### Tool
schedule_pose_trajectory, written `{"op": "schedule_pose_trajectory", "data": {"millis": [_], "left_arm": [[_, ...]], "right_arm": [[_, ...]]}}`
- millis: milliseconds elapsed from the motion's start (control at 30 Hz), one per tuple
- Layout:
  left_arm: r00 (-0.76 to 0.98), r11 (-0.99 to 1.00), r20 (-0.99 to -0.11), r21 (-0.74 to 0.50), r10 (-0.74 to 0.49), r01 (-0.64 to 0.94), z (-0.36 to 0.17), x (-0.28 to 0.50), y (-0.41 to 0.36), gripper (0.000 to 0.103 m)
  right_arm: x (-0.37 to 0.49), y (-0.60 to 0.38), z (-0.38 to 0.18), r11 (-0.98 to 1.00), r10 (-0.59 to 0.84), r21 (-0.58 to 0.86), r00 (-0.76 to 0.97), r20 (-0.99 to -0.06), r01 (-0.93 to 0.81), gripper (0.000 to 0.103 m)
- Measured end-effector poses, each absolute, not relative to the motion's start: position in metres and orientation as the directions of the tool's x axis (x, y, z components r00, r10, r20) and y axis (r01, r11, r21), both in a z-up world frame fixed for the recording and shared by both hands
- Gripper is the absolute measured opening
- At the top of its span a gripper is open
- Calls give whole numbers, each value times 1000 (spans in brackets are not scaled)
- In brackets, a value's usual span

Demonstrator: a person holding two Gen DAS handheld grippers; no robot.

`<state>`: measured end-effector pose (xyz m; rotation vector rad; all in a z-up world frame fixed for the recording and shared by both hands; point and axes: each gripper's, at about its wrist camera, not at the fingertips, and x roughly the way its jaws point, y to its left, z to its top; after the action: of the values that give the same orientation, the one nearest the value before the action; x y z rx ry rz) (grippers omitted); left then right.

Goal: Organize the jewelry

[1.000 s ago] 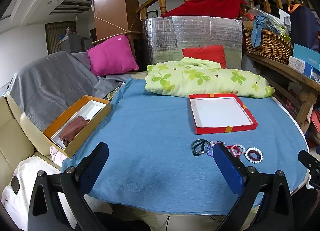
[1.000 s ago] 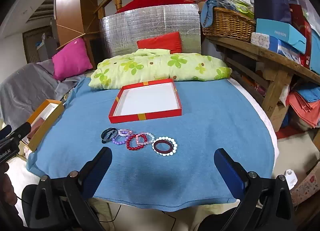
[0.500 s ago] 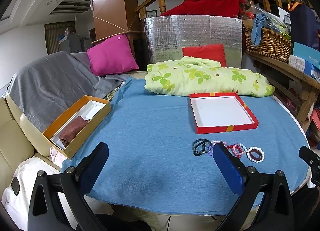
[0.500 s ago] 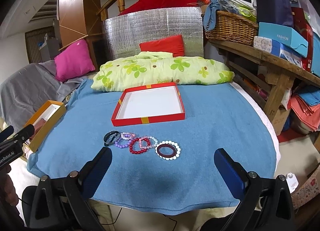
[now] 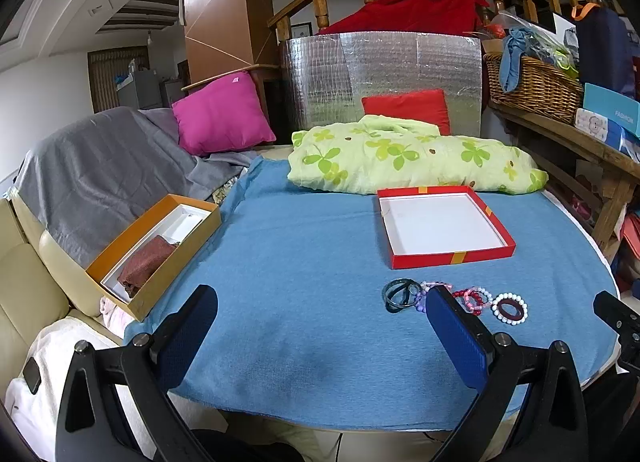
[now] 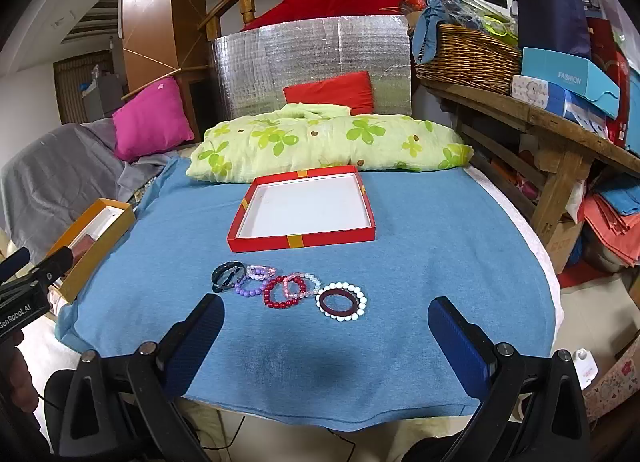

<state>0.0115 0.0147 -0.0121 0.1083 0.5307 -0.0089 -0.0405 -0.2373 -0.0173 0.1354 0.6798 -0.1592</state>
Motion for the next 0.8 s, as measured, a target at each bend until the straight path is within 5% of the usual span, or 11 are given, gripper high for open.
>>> {"op": "schedule_pose_trajectory", "data": {"millis": [800], "left_arm": [[853,993,-521,116,30,36,-23,17,13,103]], "right_arm": [[-36,-237,-24,980,-98,71,758,-644,187,103]]}}
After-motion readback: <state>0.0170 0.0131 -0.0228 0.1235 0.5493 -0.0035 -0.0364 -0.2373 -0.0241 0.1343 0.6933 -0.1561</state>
